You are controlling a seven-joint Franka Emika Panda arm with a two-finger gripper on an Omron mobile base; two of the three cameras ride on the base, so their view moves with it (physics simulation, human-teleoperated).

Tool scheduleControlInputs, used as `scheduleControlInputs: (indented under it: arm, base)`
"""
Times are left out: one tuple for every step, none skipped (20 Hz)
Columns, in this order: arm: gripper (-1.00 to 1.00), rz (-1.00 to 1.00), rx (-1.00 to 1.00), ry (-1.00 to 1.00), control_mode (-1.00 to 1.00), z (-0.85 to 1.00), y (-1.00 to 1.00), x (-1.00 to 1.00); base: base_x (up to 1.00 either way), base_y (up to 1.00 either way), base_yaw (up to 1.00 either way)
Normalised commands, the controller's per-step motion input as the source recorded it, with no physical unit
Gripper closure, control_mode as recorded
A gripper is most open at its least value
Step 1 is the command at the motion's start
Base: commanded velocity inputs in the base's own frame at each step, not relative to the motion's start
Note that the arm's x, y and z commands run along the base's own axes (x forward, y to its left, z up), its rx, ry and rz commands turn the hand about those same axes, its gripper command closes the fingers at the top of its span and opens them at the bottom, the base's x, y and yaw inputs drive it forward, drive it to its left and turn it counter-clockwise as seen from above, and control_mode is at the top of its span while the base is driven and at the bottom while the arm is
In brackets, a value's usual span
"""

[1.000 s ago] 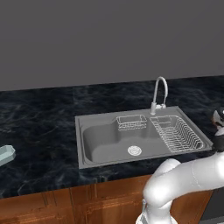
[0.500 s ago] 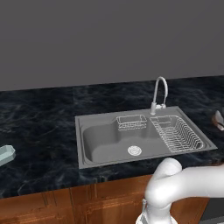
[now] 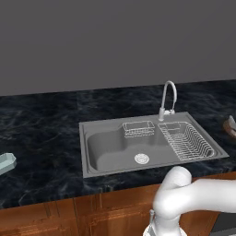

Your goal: Pick the lime from the sink and place it in the bowl. Then pick the bowl and place it in the microwave. Then close the microwave door and press the start button.

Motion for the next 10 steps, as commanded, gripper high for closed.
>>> scheduleControlInputs:
  arm:
    - [-1.0,0.03,-0.26,-0.05,-1.0,0.0,0.96,-0.39]
    - [-1.0,0.03,-0.25,-0.01,-1.0,0.0,1.0,-0.34]
    - [-1.0,0.04,-0.22,0.0,-1.0,-0.06,1.0,-0.3]
    - [-1.0,0.04,-0.2,0.0,-1.0,-0.19,1.0,-0.24]
    - [-1.0,0.04,-0.18,0.0,-1.0,-0.26,0.93,-0.2]
    - [-1.0,0.03,-0.14,0.0,-1.0,-0.24,0.77,-0.2]
    - [-1.0,0.02,-0.07,0.0,-1.0,-0.19,0.51,-0.2]
    - [-1.0,0.02,-0.05,0.0,-1.0,-0.23,0.39,-0.23]
    - [-1.0,0.02,-0.05,0.0,-1.0,-0.32,0.32,-0.13]
    - [-1.0,0.03,-0.03,0.0,-1.0,-0.41,0.15,0.0]
  base:
    - [0.0,0.0,0.0]
    - [0.0,0.0,0.0]
    - [0.0,0.0,0.0]
    - [0.0,0.0,0.0]
    - [0.0,0.0,0.0]
    - [0.0,0.0,0.0]
    - [0.0,0.0,0.0]
    - [0.0,0.0,0.0]
    - [0.0,0.0,0.0]
    - [0.0,0.0,0.0]
